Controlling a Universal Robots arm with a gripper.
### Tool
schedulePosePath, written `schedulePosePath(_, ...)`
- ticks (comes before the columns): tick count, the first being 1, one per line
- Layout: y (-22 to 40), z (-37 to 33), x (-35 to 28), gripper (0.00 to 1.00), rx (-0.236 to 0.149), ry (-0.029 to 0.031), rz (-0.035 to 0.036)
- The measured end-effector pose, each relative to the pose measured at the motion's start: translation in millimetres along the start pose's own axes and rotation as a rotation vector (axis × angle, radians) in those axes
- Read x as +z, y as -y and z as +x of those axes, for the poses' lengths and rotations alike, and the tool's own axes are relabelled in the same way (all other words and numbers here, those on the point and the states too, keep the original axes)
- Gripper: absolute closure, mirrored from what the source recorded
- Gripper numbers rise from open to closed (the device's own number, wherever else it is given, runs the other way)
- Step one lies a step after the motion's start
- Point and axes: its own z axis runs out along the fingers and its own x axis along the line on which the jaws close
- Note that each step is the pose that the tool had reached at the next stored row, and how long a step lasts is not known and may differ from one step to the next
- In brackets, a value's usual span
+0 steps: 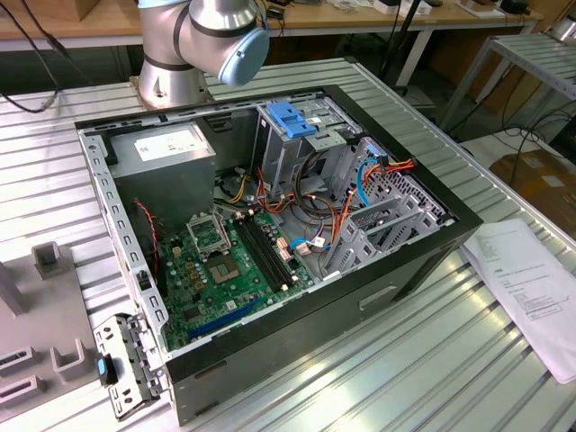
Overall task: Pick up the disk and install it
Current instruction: 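Pick up the disk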
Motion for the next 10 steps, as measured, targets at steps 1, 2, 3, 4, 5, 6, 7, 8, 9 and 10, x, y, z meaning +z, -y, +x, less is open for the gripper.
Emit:
schedulePosePath(1, 0.0, -0.2, -4.9, 0.63, 0.000, 0.0001, 0.0000)
schedulePosePath(2, 0.1, -0.3, -7.5, 0.63, 0.000, 0.0001, 0.0001)
schedulePosePath(3, 0.1, -0.3, -9.8, 0.63, 0.000, 0.0001, 0.0001)
schedulePosePath(4, 0.2, -0.5, -14.7, 0.63, 0.000, 0.0001, 0.0001)
schedulePosePath(5, 0.3, -0.6, -17.3, 0.63, 0.000, 0.0001, 0.0001)
schedulePosePath(6, 0.3, -0.7, -19.5, 0.63, 0.000, 0.0001, 0.0001)
schedulePosePath(7, 0.3, -0.7, -21.5, 0.63, 0.000, 0.0001, 0.0001)
schedulePosePath(8, 0.4, -0.8, -24.1, 0.63, 0.000, 0.0001, 0.0001)
schedulePosePath(9, 0.4, -0.9, -27.7, 0.63, 0.000, 0.0001, 0.0001)
schedulePosePath(10, 0.5, -1.0, -29.7, 0.63, 0.000, 0.0001, 0.0001)
